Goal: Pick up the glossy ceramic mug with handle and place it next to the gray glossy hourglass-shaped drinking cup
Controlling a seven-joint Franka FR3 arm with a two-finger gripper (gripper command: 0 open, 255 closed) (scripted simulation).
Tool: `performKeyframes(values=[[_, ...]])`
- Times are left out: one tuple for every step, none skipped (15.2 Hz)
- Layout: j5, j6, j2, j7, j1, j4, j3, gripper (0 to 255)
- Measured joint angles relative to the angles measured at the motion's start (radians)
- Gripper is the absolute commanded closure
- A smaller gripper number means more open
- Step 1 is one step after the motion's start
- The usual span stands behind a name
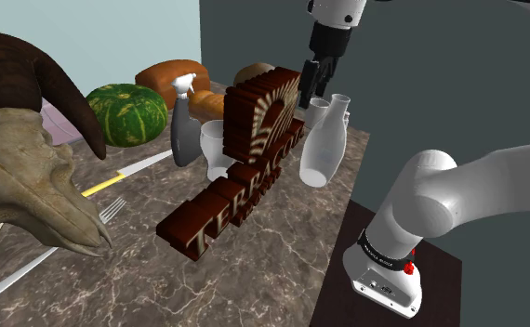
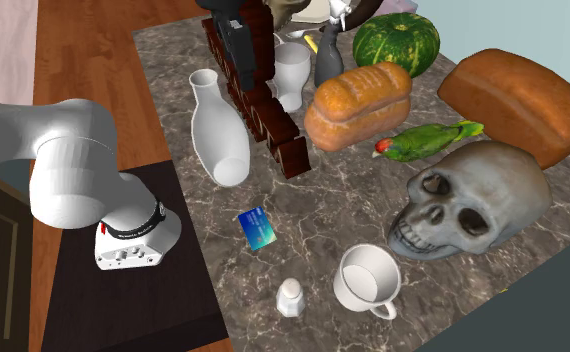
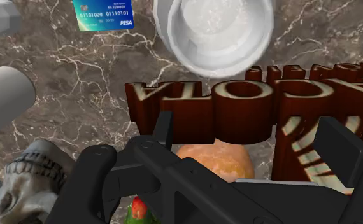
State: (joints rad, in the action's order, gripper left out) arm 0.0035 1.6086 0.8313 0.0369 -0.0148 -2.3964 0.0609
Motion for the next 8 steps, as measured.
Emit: performKeyframes(values=[[0.0,0.0,0.0,0.0,0.0,0.0,0.0,0],[-0.008,0.008,-0.001,0.013,0.003,-0.008,-0.011,0],[-0.018,0.019,-0.011,0.031,0.007,-0.011,-0.025,0],[-0.031,0.035,-0.021,0.055,0.012,-0.019,-0.043,0],[-0.045,0.042,-0.027,0.08,0.017,-0.022,-0.062,0],[-0.06,0.055,-0.041,0.107,0.023,-0.024,-0.084,0],[-0.078,0.073,-0.048,0.138,0.031,-0.035,-0.11,0],[-0.093,0.087,-0.064,0.166,0.037,-0.035,-0.132,0]])
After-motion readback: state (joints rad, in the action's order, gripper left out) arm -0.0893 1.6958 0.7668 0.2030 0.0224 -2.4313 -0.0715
